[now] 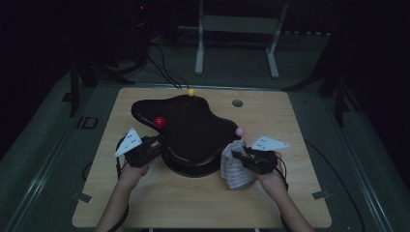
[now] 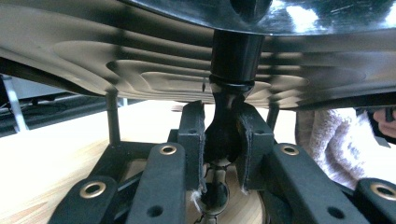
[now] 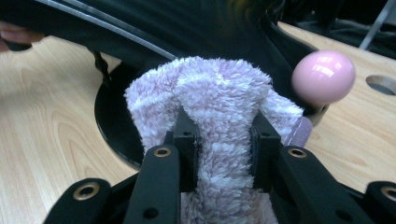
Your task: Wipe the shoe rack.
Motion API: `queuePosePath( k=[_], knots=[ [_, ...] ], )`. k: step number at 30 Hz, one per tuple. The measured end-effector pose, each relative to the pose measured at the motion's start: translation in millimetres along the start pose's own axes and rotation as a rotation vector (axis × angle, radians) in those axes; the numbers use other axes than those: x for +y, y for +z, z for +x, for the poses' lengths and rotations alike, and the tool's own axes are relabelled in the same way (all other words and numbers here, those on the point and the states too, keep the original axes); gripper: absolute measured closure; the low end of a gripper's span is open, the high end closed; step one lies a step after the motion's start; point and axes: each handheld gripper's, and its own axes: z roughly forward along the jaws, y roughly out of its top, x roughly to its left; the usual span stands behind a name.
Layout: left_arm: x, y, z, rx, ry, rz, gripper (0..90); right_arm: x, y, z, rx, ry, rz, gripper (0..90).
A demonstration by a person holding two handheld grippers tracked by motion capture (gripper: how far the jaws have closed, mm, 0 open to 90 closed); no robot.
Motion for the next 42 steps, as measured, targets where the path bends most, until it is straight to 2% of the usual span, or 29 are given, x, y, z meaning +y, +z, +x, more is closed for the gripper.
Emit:
queuePosePath(
  k=[5,6,9,11,15,19,21,24,26,27,29,31,33,36,37,38,40,42],
  knots=[
    [-0.4,0.4,-0.7,-0.012,-0.002,-0.003,74.8,15.0,-13.2,6.6,0.006,-0.008,-0.082,70.5],
    [-0.5,0.3,-0.7,-0.014,-0.005,-0.004,74.8,15.4,-11.6,7.6,0.004,-0.010,-0.083,70.5],
    [-0.6,0.3,-1.0,-0.014,-0.005,-0.004,74.8,8.0,1.3,10.1,0.015,-0.006,-0.040,70.5],
    [-0.8,0.5,-1.4,-0.015,-0.006,-0.007,74.8,7.5,2.8,11.0,0.023,-0.005,-0.022,70.4],
    [-1.5,1.2,-1.6,-0.031,-0.016,-0.012,74.8,19.8,-8.2,13.8,0.051,-0.020,-0.106,70.4],
    [-1.0,0.9,-2.1,-0.027,-0.013,-0.008,74.8,16.9,0.6,19.1,0.072,-0.011,-0.080,70.5],
    [-0.8,1.0,-2.4,-0.029,-0.011,-0.006,74.8,18.0,-1.4,20.9,0.079,-0.024,-0.066,70.5],
    [-0.9,2.0,-4.6,-0.040,-0.007,-0.004,74.8,25.6,-13.4,25.2,0.094,-0.026,-0.129,70.5],
    [-1.2,2.3,-5.4,-0.036,-0.007,-0.006,74.8,26.4,-11.5,30.6,0.085,-0.051,-0.117,70.5],
    [-1.2,1.9,-5.0,-0.033,-0.013,-0.006,74.8,23.7,-7.2,32.2,0.089,-0.046,-0.107,70.6],
    [-1.3,1.2,-4.1,-0.028,-0.017,-0.007,74.8,17.0,-0.6,31.3,0.120,-0.002,-0.081,70.6],
    [-1.3,1.3,-4.7,-0.025,-0.013,-0.008,74.8,14.7,0.8,34.5,0.101,-0.023,-0.053,70.6],
    [-1.2,1.2,-4.7,-0.027,-0.016,-0.006,74.8,19.0,-4.7,37.3,0.102,-0.037,-0.064,70.5],
    [-1.1,1.6,-6.8,-0.039,-0.004,-0.003,74.8,28.6,-16.9,42.5,0.097,-0.063,-0.120,70.5],
    [-0.9,1.7,-7.4,-0.038,-0.001,-0.002,74.8,29.8,-17.1,43.7,0.085,-0.076,-0.119,70.5],
    [-1.1,1.6,-7.5,-0.036,-0.009,-0.003,74.8,29.0,-15.3,44.3,0.075,-0.085,-0.112,70.5],
    [-1.7,1.3,-6.9,-0.033,-0.019,-0.008,74.8,20.8,-7.3,43.4,0.085,-0.051,-0.097,70.7],
    [-1.5,1.2,-7.5,-0.031,-0.013,-0.006,74.8,15.2,-1.9,43.2,0.084,-0.055,-0.050,70.6]
  ],
)
